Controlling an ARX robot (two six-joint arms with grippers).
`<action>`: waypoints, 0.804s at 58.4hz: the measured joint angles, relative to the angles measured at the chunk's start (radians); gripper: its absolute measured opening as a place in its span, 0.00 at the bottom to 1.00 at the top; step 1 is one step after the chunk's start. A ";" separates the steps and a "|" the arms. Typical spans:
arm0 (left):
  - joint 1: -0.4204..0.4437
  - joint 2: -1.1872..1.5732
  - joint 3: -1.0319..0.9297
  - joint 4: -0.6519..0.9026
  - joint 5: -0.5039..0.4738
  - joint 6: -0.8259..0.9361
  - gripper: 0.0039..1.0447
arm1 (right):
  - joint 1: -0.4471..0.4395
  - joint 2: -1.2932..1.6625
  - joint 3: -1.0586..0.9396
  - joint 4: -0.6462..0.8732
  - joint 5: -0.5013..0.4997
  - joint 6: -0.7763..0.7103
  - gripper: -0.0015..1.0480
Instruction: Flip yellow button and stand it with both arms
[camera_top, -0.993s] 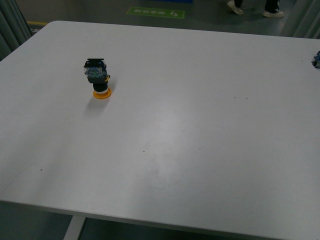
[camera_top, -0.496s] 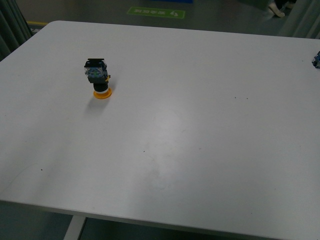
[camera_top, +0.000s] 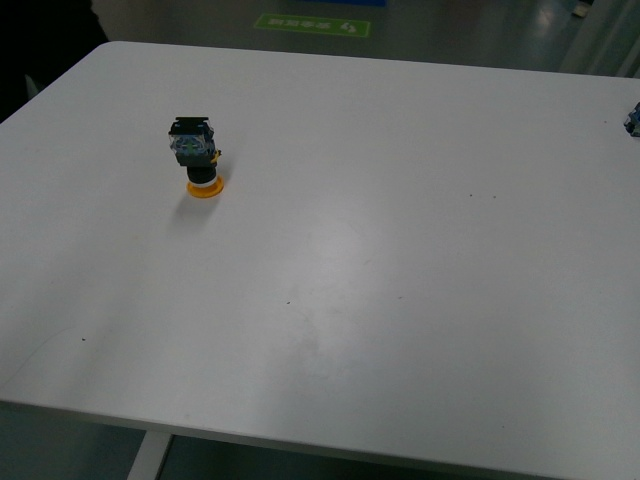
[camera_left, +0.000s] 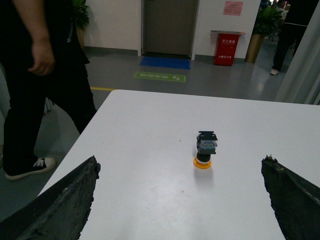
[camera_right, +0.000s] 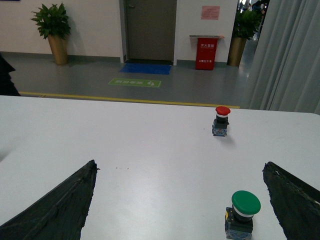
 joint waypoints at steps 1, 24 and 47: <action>0.000 0.000 0.000 0.000 0.000 0.000 0.94 | 0.000 0.000 0.000 0.000 0.000 0.000 0.93; 0.000 0.000 0.000 0.000 0.000 0.000 0.94 | 0.000 0.000 0.000 0.000 0.000 0.000 0.93; 0.096 0.538 0.211 -0.129 0.177 -0.117 0.94 | 0.000 -0.001 0.000 0.000 0.000 0.000 0.93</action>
